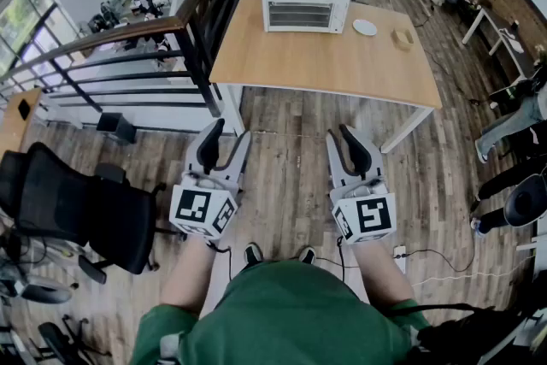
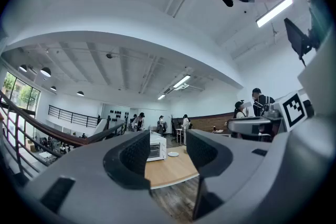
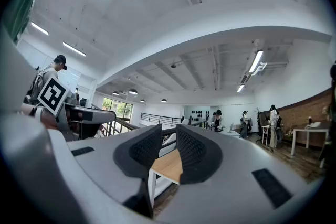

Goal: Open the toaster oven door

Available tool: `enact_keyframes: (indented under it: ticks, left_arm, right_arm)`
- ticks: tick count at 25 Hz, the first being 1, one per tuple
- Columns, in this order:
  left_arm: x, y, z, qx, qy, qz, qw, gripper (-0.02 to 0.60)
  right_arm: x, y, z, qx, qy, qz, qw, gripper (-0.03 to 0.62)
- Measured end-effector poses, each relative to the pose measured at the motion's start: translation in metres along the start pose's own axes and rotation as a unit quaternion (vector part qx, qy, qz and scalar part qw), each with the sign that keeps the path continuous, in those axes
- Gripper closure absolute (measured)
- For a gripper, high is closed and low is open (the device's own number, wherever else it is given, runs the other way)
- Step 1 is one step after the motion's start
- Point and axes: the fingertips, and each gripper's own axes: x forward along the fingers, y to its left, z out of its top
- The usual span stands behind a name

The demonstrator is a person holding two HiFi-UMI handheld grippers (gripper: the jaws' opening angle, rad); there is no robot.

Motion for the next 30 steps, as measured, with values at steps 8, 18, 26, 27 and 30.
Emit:
enact_keyframes:
  ticks: [8, 18, 26, 27, 30]
  left_arm:
    - [-0.022, 0.060, 0.008, -0.014, -0.009, -0.020, 0.9997, 0.354]
    - [-0.019, 0.122, 0.001, -0.033, -0.013, -0.049, 0.9982, 0.354]
    - [0.004, 0.133, -0.004, -0.048, -0.009, -0.061, 0.9970, 0.354]
    - [0.009, 0.134, -0.006, -0.049, -0.006, -0.059, 0.9970, 0.353]
    - [0.028, 0.136, -0.010, -0.038, 0.003, -0.052, 0.9979, 0.353]
  right_arm:
    - [0.031, 0.053, 0.002, -0.006, 0.014, -0.023, 1.000, 0.494]
    - [0.044, 0.060, 0.001, -0.005, 0.037, -0.120, 0.992, 0.484]
    - [0.057, 0.037, -0.006, 0.011, 0.033, -0.146, 0.989, 0.467]
    - [0.062, 0.033, -0.010, 0.017, 0.033, -0.143, 0.989, 0.467]
    - [0.082, 0.015, -0.022, 0.039, 0.027, -0.134, 0.990, 0.467]
